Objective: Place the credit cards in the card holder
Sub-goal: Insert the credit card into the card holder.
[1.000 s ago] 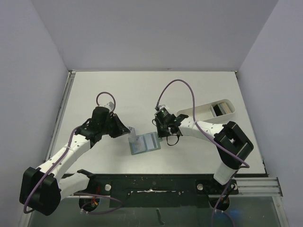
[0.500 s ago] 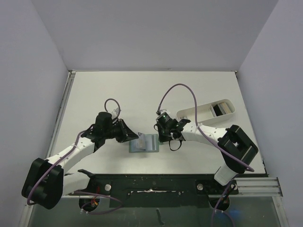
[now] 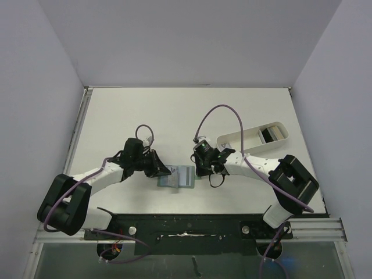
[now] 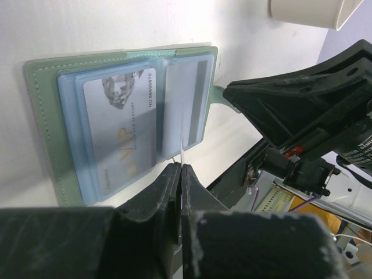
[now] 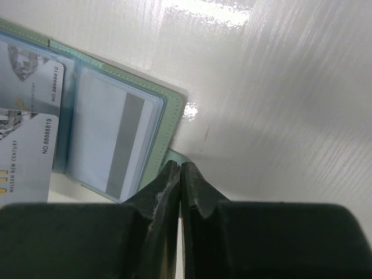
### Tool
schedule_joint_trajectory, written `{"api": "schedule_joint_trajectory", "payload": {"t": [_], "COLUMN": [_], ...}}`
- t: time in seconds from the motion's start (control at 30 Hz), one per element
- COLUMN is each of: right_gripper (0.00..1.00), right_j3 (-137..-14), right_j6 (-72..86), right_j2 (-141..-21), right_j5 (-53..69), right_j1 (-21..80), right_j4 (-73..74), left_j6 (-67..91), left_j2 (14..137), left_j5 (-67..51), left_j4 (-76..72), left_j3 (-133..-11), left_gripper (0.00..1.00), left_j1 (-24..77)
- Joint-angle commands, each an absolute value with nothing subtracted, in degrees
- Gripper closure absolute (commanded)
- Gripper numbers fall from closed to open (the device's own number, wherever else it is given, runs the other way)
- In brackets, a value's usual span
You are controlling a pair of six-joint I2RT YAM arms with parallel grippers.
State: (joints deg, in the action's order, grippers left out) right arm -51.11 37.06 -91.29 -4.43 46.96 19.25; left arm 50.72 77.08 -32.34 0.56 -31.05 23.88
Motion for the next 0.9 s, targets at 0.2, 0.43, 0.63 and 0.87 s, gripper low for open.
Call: {"api": "schedule_joint_trajectory", "payload": {"t": [0.2,0.43,0.63,0.87], "right_gripper": [0.96,0.96,0.96,0.96], "right_j3": [-50.69,-50.62,-50.63,-51.02], "right_j6": [37.06,37.09,37.14,37.0], "right_j2": [-89.12,-89.41,-89.3,-89.47], "right_j5": [-4.75,-4.57,-4.57,-4.83], "right_j1": [47.26,47.29,47.28,47.28], "right_j4": [16.79,16.68,16.87,17.05], "left_j6": [47.63,49.31,48.55,47.15], "left_j2": [80.69,82.93,84.37,86.3], "left_j5": [-38.12,-40.56,-39.97,-39.99], "left_j4": [-7.14,-12.04,-12.12,-12.73], "left_j3": [-31.64,-30.33,-29.88,-29.79], "left_gripper": [1.0,1.0,1.0,1.0], "left_j1": [21.83,20.95,20.41,20.3]}}
